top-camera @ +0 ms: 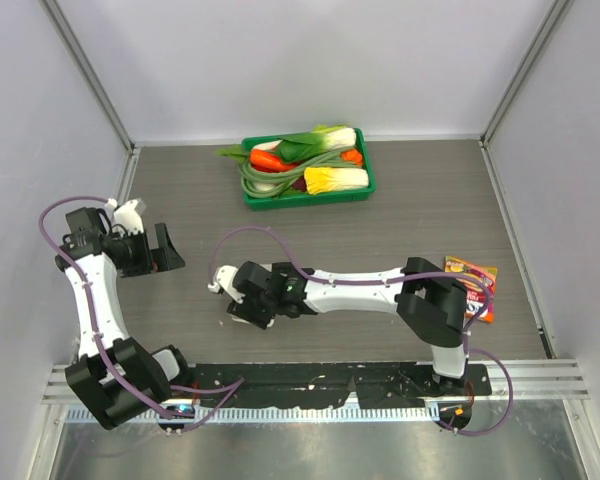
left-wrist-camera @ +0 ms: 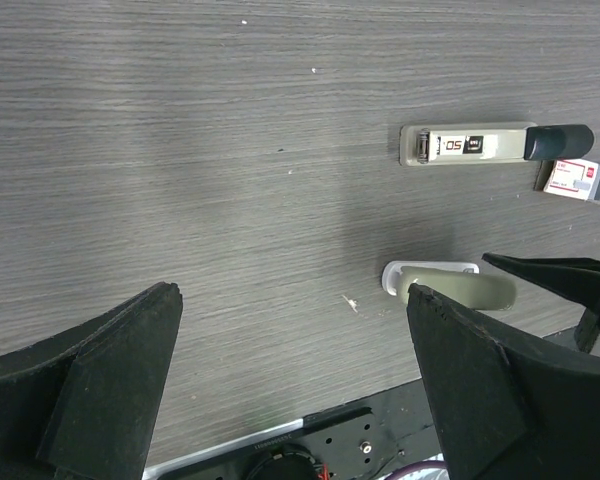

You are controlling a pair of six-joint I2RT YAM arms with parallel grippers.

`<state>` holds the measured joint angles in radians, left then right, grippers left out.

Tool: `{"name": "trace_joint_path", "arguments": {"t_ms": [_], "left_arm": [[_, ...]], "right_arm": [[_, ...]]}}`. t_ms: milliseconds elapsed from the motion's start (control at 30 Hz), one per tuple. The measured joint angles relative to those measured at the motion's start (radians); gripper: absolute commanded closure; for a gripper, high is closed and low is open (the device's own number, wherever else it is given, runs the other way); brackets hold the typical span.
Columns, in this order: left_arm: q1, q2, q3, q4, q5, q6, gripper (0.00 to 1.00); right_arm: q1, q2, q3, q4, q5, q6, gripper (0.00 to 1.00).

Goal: Unload the staples from the stapler

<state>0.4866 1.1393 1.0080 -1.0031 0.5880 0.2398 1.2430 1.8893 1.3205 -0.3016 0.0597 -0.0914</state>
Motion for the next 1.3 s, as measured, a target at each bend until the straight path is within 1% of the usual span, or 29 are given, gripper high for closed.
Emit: {"name": "trace_joint_path", "arguments": {"t_ms": [167, 267, 300, 367, 400, 467, 500, 567, 733, 800, 1100, 1200, 1233, 1300], "left_arm": [[-0.009, -0.01, -0.008, 0.018, -0.003, -0.023, 0.0], [-0.02, -0.017, -0.008, 0.023, -0.004, -0.027, 0.0], [-0.023, -0.018, -0.008, 0.024, -0.004, -0.027, 0.0], [-0.027, -0.018, -0.008, 0.024, -0.004, -0.027, 0.0], [-0.029, -0.018, -0.008, 0.025, -0.004, -0.027, 0.0], [-0.037, -0.019, -0.009, 0.031, -0.012, -0.032, 0.0], [-0.045, -0.021, -0.013, 0.038, -0.021, -0.041, 0.0], [-0.083, -0.031, -0.023, 0.056, -0.048, -0.057, 0.0], [-0.254, -0.064, -0.037, 0.092, -0.087, -0.096, 0.0], [-0.291, -0.074, -0.042, 0.098, -0.069, -0.101, 0.0], [-0.303, -0.072, -0.045, 0.092, -0.002, -0.056, 0.0], [-0.31, -0.077, -0.045, 0.083, 0.034, -0.026, 0.09], [-0.315, -0.079, -0.045, 0.078, 0.045, -0.017, 0.19], [-0.336, -0.08, -0.045, 0.061, 0.064, 0.01, 0.3]], "right_arm": [[0.005, 0.04, 0.034, -0.035, -0.01, 0.0, 0.48], [0.006, 0.051, 0.036, -0.056, -0.012, -0.003, 0.58], [0.007, 0.052, 0.037, -0.063, -0.013, -0.004, 0.66], [0.007, 0.053, 0.039, -0.072, -0.012, -0.004, 0.74], [0.007, 0.053, 0.042, -0.075, -0.01, -0.002, 0.82], [0.007, 0.053, 0.045, -0.073, -0.005, -0.001, 0.87], [0.007, 0.053, 0.047, -0.073, 0.002, 0.003, 0.94], [0.007, 0.053, 0.047, -0.065, 0.018, 0.016, 0.99], [0.007, 0.045, 0.041, 0.008, 0.096, 0.108, 0.99], [0.004, 0.022, 0.02, 0.055, 0.128, 0.153, 0.99], [-0.012, -0.206, -0.166, 0.288, 0.24, 0.374, 0.99], [-0.019, -0.234, -0.194, 0.342, 0.244, 0.423, 0.99], [-0.021, -0.238, -0.203, 0.359, 0.244, 0.438, 0.99], [-0.023, -0.243, -0.224, 0.386, 0.244, 0.464, 0.99]]}}
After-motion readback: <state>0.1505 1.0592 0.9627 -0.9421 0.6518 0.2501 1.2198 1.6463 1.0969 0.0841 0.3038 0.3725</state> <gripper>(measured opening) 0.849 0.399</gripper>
